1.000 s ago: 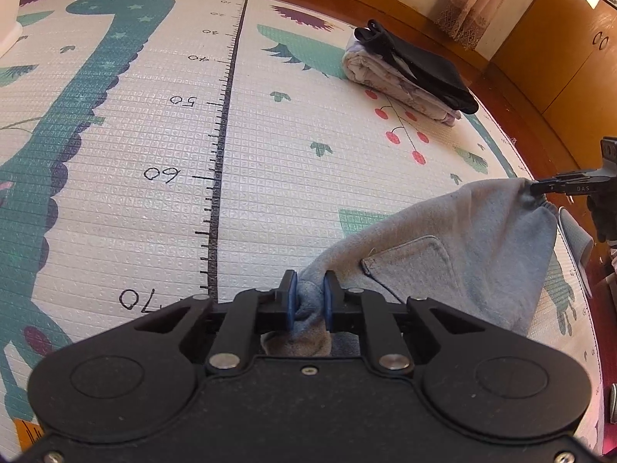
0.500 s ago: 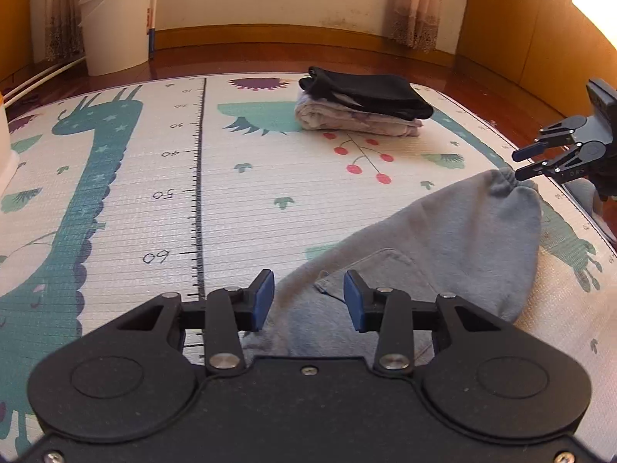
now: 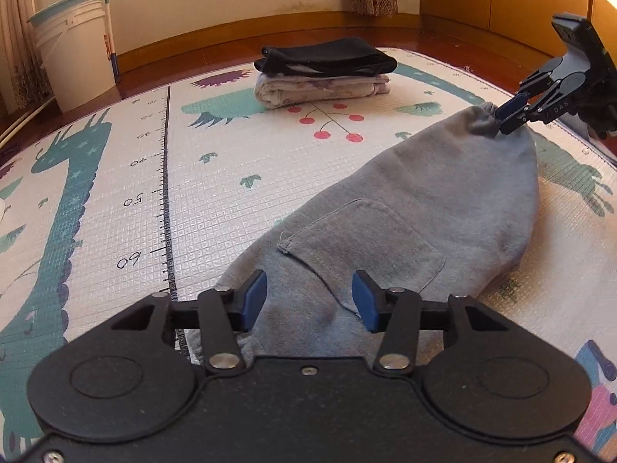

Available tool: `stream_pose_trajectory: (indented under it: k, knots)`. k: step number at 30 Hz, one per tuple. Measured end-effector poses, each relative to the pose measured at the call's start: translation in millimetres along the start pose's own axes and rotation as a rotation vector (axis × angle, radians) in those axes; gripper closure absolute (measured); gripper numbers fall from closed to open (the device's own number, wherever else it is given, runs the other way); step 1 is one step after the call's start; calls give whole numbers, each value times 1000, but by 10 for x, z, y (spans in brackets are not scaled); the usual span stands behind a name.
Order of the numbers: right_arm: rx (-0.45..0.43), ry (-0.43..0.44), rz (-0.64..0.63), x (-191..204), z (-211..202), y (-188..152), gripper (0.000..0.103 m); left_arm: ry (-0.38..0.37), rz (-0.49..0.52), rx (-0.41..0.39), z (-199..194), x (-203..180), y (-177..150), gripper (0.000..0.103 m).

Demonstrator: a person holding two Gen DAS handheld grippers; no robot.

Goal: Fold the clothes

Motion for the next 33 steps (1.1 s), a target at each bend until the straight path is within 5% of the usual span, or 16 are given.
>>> stream_pose_trajectory:
  k: [3, 7, 10, 13, 15, 22, 26, 30, 32, 33]
  knots:
    - [62, -12, 39, -136, 196, -87, 64, 29, 0, 74, 195, 6, -117, 54]
    - [68, -28, 50, -113, 171, -113, 66, 24, -7, 47, 243, 17, -105, 51]
    - [-9, -22, 44, -56, -29, -72, 64, 9, 0, 64, 123, 27, -41, 51]
    - [-116, -78, 66, -60, -266, -42, 47, 3, -133, 11, -174, 181, -12, 51]
    - [-128, -101, 134, -199, -306, -50, 36, -12, -314, 2, -302, 371, -126, 49]
    - [4, 42, 532, -629, 114, -279, 38, -100, -895, 6, -533, 828, -576, 39]
    - [37, 50, 565, -594, 211, -403, 45, -188, -1012, 59, -350, 730, -728, 39]
    - [52, 45, 571, -608, 201, -397, 51, -181, -1044, 46, -237, 644, -725, 30]
    - [58, 43, 576, -604, 192, -406, 53, -137, -996, 53, -214, 591, -640, 38]
    - [66, 45, 581, -592, 183, -412, 55, -115, -956, 66, -180, 565, -596, 63]
Point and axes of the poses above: each gripper's, at about its wrist camera, not at the fingertips, and z roughly the way its jaws point, x to its left, y to its top, the point moved 4 cm from there along z, roughly the way its jaws point, and after that the axes turned 4 degrees about x, right-handed, at the moved point
